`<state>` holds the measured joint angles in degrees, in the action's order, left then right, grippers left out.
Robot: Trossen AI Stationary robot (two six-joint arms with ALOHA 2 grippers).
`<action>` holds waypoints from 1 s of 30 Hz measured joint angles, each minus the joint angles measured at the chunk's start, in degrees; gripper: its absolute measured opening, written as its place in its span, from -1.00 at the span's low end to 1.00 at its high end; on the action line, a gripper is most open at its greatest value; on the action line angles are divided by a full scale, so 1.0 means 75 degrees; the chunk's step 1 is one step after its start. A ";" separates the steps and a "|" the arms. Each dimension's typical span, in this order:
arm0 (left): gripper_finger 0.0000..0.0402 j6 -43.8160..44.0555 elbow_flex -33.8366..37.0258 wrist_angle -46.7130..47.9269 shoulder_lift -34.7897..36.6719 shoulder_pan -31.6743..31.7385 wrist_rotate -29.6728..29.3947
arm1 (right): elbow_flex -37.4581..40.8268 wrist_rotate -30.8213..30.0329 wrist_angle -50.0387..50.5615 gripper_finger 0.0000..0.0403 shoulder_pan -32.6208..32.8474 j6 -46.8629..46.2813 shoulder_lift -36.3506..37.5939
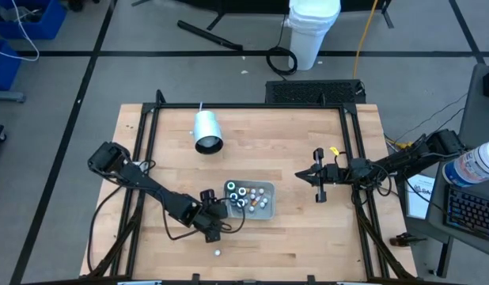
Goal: Pick & Place food coloring
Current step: Put the red food coloring bottle into the gray bin
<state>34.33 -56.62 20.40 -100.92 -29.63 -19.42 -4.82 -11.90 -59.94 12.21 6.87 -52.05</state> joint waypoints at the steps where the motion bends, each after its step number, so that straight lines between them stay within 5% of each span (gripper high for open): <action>1: 0.35 -0.0007 0.0000 0.0003 0.0000 0.0000 0.0000 | 0.0000 0.0000 0.0000 -1.00 0.0002 0.0000 0.0000; 12: 0.30 -0.0219 -0.0006 -0.0012 0.0000 0.0000 -0.0012 | 0.0000 0.0000 0.0000 -1.00 0.0000 0.0002 0.0000; 30: -0.62 -0.0379 -0.0017 -0.0021 0.0000 -0.0034 0.0522 | 0.0000 0.0000 0.0000 -1.00 0.0000 0.0003 0.0000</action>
<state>31.48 -56.75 20.25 -100.92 -29.88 -15.51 -4.82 -11.90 -59.94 12.21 6.90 -52.05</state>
